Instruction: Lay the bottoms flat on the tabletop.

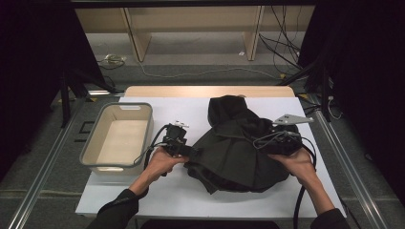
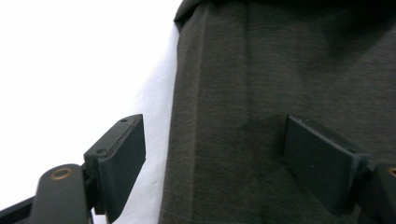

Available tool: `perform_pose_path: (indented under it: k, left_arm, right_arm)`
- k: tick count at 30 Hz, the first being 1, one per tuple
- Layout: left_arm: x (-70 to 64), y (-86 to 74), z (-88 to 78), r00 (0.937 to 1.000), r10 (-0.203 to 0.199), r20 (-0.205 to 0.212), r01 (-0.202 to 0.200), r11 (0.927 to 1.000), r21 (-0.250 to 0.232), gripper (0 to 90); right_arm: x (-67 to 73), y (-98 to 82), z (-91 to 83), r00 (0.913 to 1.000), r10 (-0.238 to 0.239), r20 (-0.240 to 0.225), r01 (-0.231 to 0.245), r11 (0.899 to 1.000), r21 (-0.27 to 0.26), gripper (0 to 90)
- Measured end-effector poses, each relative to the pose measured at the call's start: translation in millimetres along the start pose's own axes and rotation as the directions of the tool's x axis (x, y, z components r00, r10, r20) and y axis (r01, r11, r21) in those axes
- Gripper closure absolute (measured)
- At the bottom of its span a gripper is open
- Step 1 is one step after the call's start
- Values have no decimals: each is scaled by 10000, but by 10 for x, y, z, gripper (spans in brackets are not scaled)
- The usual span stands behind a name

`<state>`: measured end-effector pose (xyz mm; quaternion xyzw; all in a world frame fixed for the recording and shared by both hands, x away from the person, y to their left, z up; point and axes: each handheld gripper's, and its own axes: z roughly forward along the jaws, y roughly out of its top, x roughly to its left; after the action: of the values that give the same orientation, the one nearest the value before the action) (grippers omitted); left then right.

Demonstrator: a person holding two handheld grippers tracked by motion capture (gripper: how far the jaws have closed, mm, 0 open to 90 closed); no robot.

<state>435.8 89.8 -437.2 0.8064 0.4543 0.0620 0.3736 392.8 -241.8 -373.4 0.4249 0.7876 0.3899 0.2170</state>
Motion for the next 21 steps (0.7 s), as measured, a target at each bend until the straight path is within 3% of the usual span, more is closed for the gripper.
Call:
perform_pose_path:
  k: [3,9,11,14,17,21]
  left_arm:
    - [9,-14,54,9998,-190,106,188,9996,210,193]
    - [-51,-57,161,9998,-29,213,13,9972,744,224]
    - [-60,-77,197,9985,-192,512,148,9962,853,286]
    - [-93,-106,223,9952,-248,943,150,9946,1027,476]
    - [-146,-104,198,9967,113,808,-202,9937,1102,712]
    - [-163,-104,158,9961,200,863,-284,9949,969,841]
  right_arm:
    - [31,65,10,10000,63,73,-63,10000,-31,243]
    - [68,167,5,9998,60,174,-58,9999,-104,235]
    - [66,181,7,9998,142,172,-142,9999,-50,235]
    - [43,166,13,9997,210,120,-210,9998,-11,237]
    - [3,127,4,9992,359,167,-361,9993,85,240]
    - [-87,28,-34,9980,522,349,-530,9983,240,242]
